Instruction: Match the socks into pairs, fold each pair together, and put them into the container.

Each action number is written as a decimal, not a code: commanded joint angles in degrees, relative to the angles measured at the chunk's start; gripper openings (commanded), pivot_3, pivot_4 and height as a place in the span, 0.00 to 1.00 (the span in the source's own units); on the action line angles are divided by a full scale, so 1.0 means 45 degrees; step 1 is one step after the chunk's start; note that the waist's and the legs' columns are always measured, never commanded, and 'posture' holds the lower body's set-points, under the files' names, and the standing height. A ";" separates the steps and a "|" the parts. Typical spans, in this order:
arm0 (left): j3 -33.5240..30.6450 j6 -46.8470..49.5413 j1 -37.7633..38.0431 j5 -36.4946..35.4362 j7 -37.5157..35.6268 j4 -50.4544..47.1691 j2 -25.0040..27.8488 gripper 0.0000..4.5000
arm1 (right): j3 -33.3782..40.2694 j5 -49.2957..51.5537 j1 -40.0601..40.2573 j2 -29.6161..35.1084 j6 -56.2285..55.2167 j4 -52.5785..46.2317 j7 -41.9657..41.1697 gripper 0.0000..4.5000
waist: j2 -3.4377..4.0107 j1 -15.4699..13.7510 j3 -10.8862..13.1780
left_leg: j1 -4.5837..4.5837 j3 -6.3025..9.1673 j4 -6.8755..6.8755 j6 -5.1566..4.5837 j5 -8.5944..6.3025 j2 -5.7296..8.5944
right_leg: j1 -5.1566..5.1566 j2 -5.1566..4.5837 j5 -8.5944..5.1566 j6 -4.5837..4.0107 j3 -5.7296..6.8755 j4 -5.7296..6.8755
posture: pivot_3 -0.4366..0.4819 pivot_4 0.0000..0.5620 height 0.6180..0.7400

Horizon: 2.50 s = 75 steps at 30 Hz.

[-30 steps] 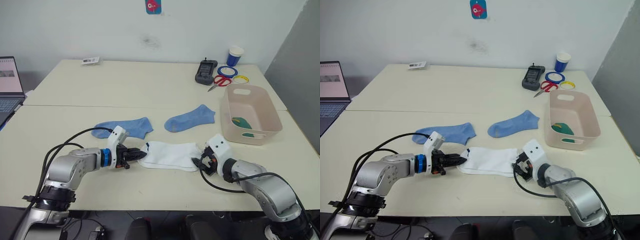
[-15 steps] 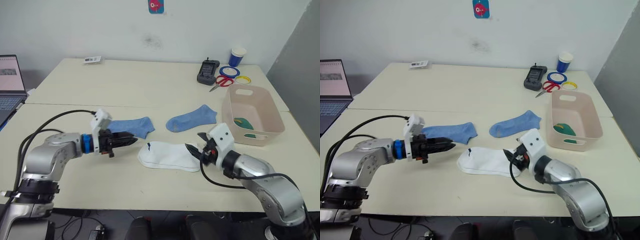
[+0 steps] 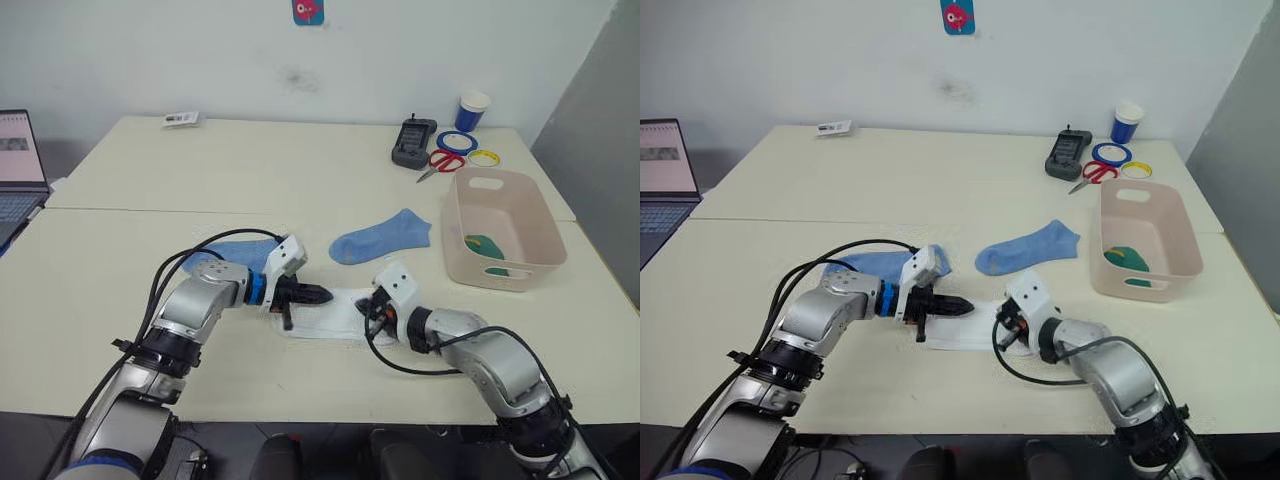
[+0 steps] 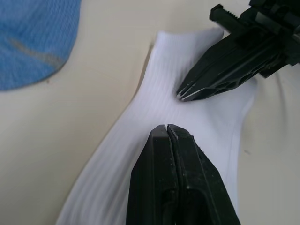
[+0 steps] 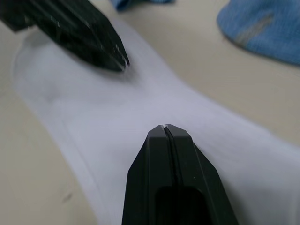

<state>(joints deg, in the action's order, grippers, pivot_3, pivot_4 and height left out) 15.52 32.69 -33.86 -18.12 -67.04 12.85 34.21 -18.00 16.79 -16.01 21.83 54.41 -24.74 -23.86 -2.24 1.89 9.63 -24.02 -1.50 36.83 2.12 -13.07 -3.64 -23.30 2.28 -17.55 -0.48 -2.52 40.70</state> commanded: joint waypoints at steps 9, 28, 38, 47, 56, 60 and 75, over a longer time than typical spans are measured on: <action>-0.0169 0.1116 0.2602 0.0239 0.0250 -0.2809 0.1316 0.00 | 0.0514 -0.0550 0.1613 0.1982 -0.0017 -0.1858 -0.0048 0.00 | 0.0004 0.0005 -0.0024 | 0.0043 0.0008 0.0004 0.0000 0.0000 -0.0005 | 0.0028 -0.0038 -0.0002 0.0004 -0.0022 0.0007 | 0.48 0.27 0.93; -0.0452 -0.1505 0.1270 0.1253 0.1511 -0.0514 -0.0309 0.00 | -0.0650 -0.2745 0.0066 -0.0899 -0.2184 0.1127 0.1680 0.00 | -0.0002 -0.0017 -0.0007 | 0.0014 -0.0003 0.0008 0.0001 0.0000 -0.0002 | 0.0006 -0.0015 -0.0001 0.0002 -0.0007 0.0010 | 0.48 0.27 0.93; -0.0829 -0.1769 0.2267 0.1154 0.1879 -0.0640 -0.0214 0.00 | 0.1328 -0.3125 0.2110 0.0883 -0.2302 -0.0269 0.1730 0.00 | -0.0003 -0.0019 -0.0094 | 0.0040 -0.0005 0.0008 0.0001 0.0000 0.0007 | 0.0034 -0.0063 -0.0001 0.0005 -0.0014 0.0009 | 0.48 0.27 0.93; -0.1717 -0.1143 0.2089 -0.0401 0.0986 -0.3389 -0.0080 0.00 | 0.0603 -0.2329 0.1374 -0.0275 -0.4225 -0.1682 0.0527 0.00 | 0.0004 0.0160 -0.0052 | 0.0034 -0.0003 0.0006 0.0002 0.0001 -0.0002 | 0.0016 0.0004 -0.0001 0.0004 -0.0004 0.0022 | 0.48 0.27 0.93; -0.0754 -0.2408 0.2150 0.1014 0.0695 -0.1645 0.0146 0.00 | -0.0890 -0.2564 0.0386 -0.0920 -0.3366 0.1139 -0.0418 0.00 | 0.0006 0.0116 -0.0046 | 0.0028 -0.0005 0.0009 0.0001 0.0001 0.0001 | 0.0011 -0.0007 -0.0001 0.0002 -0.0019 0.0016 | 0.48 0.27 0.93; -0.0629 -0.2473 0.2775 0.1272 0.0682 -0.1305 0.0277 0.00 | -0.0576 -0.2540 0.1619 -0.0009 -0.2969 -0.0075 -0.0501 0.00 | 0.0004 0.0009 -0.0054 | 0.0029 0.0000 0.0007 0.0001 0.0000 -0.0010 | 0.0019 -0.0032 -0.0001 0.0003 -0.0014 0.0013 | 0.48 0.27 0.93; -0.0868 -0.1497 0.0696 0.0235 -0.0140 -0.1800 -0.0441 0.00 | 0.2397 -0.0308 0.4038 0.1040 -0.2440 -0.4306 -0.0951 0.00 | -0.0005 -0.0023 -0.0063 | 0.0012 -0.0012 0.0014 0.0001 0.0000 0.0014 | 0.0021 -0.0027 -0.0002 0.0006 0.0004 0.0006 | 0.48 0.27 0.93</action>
<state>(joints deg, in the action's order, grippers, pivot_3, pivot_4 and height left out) 11.51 24.72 -29.95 -15.82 -67.11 6.35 32.66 -9.29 13.27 1.48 26.52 42.29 -40.83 -27.86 -2.26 1.79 9.35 -23.96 -1.55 36.89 2.13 -13.07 -3.57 -23.19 2.16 -17.56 -0.46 -2.51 40.71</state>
